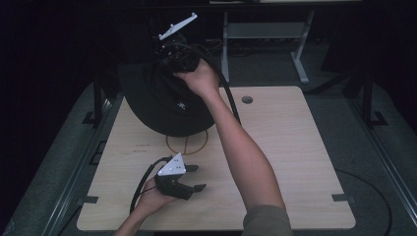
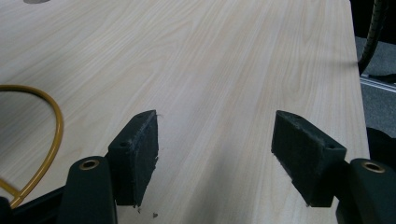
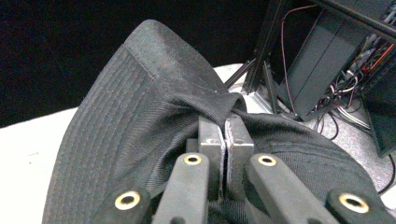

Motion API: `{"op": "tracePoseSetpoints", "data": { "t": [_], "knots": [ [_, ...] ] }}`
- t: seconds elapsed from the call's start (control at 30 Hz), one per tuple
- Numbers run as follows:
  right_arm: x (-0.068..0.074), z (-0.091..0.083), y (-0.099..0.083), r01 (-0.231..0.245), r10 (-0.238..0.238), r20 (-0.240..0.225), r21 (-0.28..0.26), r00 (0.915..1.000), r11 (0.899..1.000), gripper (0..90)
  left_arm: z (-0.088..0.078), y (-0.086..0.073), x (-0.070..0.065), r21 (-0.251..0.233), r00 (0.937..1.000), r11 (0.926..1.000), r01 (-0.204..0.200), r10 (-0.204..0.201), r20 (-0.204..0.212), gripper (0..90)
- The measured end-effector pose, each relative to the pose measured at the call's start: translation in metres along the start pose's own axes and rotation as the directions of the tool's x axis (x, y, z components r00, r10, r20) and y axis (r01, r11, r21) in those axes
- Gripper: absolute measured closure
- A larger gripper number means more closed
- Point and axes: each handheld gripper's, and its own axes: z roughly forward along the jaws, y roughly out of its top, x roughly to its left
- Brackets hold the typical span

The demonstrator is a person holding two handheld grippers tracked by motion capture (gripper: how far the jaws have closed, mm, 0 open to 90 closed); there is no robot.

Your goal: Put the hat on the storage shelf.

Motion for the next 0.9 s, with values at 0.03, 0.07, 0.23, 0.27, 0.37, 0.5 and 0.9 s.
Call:
{"op": "tracePoseSetpoints", "data": {
  "t": [0.03, 0.07, 0.23, 0.27, 0.37, 0.5, 0.9],
  "knots": [
    [0.001, 0.002, 0.0, 0.007, -0.007, -0.002, 0.009, 1.0, 1.0, 88.1, 0.0, 0.0, 0.0, 0.001, 1.0, 1.0, -0.002, 0.002, 0.0, 31.3],
    [0.002, 0.005, 0.001, 0.012, -0.012, 0.002, 0.019, 0.9999, 1.0, 88.0, 0.0, 0.0, -0.001, 0.002, 1.0, 1.0, -0.002, 0.002, 0.0, 31.3],
    [0.009, 0.017, 0.001, 0.04, -0.04, 0.004, 0.052, 0.9992, 0.998, 86.8, 0.002, 0.0, -0.002, 0.002, 0.9999, 0.9999, -0.01, 0.01, 0.004, 31.3],
    [0.011, 0.019, 0.001, 0.053, -0.054, 0.005, 0.066, 0.9985, 0.996, 85.5, 0.002, 0.0, -0.002, 0.002, 1.0, 1.0, -0.007, 0.007, 0.004, 31.3],
    [0.015, 0.026, 0.002, 0.068, -0.067, -0.006, 0.093, 0.9977, 0.993, 77.1, 0.002, 0.0, -0.002, 0.01, 0.9999, 0.9998, -0.014, 0.014, 0.004, 31.3],
    [0.017, 0.031, 0.0, 0.044, -0.04, -0.039, 0.101, 0.9984, 0.994, 60.1, 0.001, 0.0, -0.004, 0.009, 0.9999, 0.9999, -0.005, 0.005, 0.01, 31.3],
    [0.008, -0.002, -0.018, -0.004, 0.005, -0.022, 0.027, 0.9997, 1.0, 48.6, -0.001, -0.001, -0.005, 0.009, 0.9999, 0.9999, 0.006, -0.006, 0.01, 31.3]
  ]
}}
